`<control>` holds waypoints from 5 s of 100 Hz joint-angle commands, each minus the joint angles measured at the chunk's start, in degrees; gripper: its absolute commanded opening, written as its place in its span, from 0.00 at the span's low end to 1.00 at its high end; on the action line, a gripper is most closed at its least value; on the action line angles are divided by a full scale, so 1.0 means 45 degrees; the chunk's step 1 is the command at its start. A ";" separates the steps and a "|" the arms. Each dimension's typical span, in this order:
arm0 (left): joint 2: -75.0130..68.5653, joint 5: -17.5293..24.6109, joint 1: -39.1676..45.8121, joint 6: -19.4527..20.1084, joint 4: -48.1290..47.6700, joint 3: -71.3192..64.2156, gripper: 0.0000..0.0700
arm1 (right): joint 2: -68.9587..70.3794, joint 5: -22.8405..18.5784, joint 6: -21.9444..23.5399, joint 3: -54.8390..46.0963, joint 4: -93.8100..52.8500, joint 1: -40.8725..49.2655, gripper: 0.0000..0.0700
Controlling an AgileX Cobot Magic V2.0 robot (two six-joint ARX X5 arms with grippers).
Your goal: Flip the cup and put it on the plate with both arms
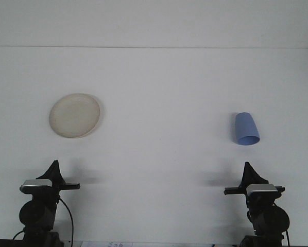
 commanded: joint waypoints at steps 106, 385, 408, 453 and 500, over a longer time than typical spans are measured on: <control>-0.0029 0.0010 0.0005 0.0165 0.0126 -0.0248 0.02 | -0.0024 -0.0393 0.3162 -0.0024 0.0282 0.0024 0.01; -0.0029 0.0010 0.0005 0.0165 0.0126 -0.0248 0.02 | 1.2692 0.0180 0.0578 1.2585 -0.7033 0.3288 0.00; -0.0029 0.0010 0.0005 0.0165 0.0126 -0.0248 0.02 | 1.5538 0.0185 0.0704 1.6009 -1.2138 0.7295 0.00; -0.0029 0.0010 0.0005 0.0165 0.0126 -0.0248 0.02 | 2.1036 0.0306 -0.0204 1.8340 -1.4620 1.1579 0.00; -0.0029 0.0010 0.0005 0.0165 0.0126 -0.0248 0.02 | 2.2056 0.0384 -0.0510 1.8549 -1.4746 1.2269 0.56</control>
